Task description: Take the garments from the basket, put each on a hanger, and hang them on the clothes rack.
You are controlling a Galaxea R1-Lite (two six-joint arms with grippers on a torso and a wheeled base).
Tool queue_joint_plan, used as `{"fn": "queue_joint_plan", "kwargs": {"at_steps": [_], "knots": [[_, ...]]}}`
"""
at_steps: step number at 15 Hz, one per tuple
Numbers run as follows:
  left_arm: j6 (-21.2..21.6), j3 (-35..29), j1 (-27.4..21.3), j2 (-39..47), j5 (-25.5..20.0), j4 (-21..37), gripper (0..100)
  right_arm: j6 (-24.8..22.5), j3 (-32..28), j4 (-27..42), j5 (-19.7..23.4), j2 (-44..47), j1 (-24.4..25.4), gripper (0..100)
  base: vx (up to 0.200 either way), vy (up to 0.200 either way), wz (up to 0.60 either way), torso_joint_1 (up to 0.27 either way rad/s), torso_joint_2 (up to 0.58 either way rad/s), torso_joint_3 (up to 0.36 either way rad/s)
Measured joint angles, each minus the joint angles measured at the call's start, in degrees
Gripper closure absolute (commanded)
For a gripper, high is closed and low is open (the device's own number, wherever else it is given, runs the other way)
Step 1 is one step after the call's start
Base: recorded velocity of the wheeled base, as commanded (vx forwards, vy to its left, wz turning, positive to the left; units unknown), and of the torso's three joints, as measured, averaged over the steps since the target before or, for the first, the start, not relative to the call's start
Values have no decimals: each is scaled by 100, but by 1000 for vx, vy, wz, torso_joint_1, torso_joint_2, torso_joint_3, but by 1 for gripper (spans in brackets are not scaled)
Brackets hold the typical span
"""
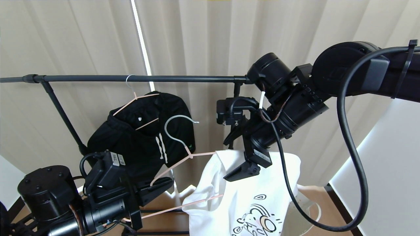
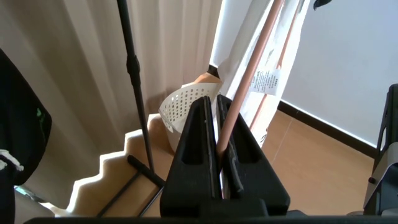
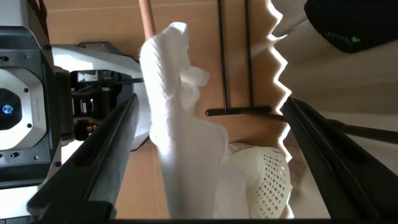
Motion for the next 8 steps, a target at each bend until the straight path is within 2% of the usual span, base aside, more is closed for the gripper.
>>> {"fn": "queue_joint_plan", "kwargs": {"at_steps": [8], "knots": [[0,10,0,-52,0,0,100,35,-77,0,-116,66,-13,0,0,0,0,0,0,0]]}}
